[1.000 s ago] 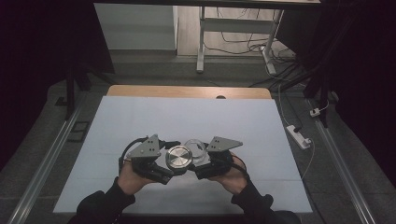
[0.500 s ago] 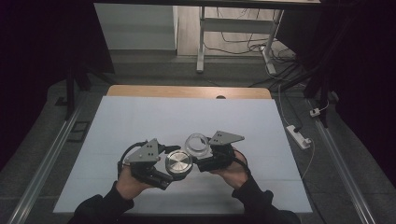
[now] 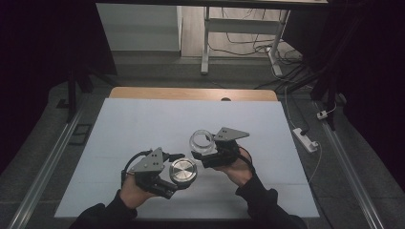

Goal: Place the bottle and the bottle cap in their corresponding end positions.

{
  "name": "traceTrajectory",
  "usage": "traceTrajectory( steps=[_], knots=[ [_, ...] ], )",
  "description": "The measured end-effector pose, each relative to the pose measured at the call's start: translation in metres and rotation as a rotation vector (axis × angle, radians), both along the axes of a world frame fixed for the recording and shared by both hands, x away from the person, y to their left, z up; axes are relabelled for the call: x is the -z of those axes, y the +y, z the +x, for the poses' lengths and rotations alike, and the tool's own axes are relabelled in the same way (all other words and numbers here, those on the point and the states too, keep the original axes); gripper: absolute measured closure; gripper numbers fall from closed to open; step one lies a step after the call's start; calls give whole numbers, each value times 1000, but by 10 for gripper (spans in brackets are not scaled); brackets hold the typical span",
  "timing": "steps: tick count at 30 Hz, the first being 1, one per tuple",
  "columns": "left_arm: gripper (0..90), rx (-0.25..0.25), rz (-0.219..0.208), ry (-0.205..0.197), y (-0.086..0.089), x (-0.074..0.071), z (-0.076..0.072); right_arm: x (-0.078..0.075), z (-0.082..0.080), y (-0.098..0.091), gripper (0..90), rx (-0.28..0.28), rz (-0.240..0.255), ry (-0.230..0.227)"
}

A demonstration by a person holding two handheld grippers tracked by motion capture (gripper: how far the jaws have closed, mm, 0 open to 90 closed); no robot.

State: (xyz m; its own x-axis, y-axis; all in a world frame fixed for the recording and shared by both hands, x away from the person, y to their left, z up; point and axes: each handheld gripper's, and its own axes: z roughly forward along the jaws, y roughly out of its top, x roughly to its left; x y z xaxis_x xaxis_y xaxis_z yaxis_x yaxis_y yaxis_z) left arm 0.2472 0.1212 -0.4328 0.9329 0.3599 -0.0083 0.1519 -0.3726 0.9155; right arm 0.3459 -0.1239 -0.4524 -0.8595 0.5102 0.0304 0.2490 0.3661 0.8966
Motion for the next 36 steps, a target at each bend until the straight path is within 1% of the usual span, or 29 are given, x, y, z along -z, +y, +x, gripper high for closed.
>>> traceTrajectory(
  steps=[5,8,13,14,15,19,21,23,27,34,36],
  knots=[
    [194,-12,7,3,1,6,-1,0,5,3,150,6,-1,-2],
    [194,-20,13,4,1,10,-2,-1,9,9,150,4,2,-6],
    [194,-27,36,6,1,18,-1,-3,14,15,150,1,4,-15],
    [194,-31,34,14,1,22,0,-4,15,16,150,1,5,-15],
    [194,-31,34,14,1,22,0,-4,15,16,150,1,5,-15],
    [194,-46,36,29,3,29,4,-1,21,19,150,10,1,-15],
    [194,-56,44,35,2,35,7,0,24,20,150,15,-4,-14],
    [194,-58,47,37,2,37,8,2,26,20,150,19,-4,-12],
    [194,-65,59,52,-1,45,14,4,32,21,150,29,-7,-13],
    [194,-69,80,53,-9,54,20,9,41,24,150,41,-14,-13],
    [194,-71,79,56,-10,55,21,10,44,25,150,45,-19,-16]
  ],
)
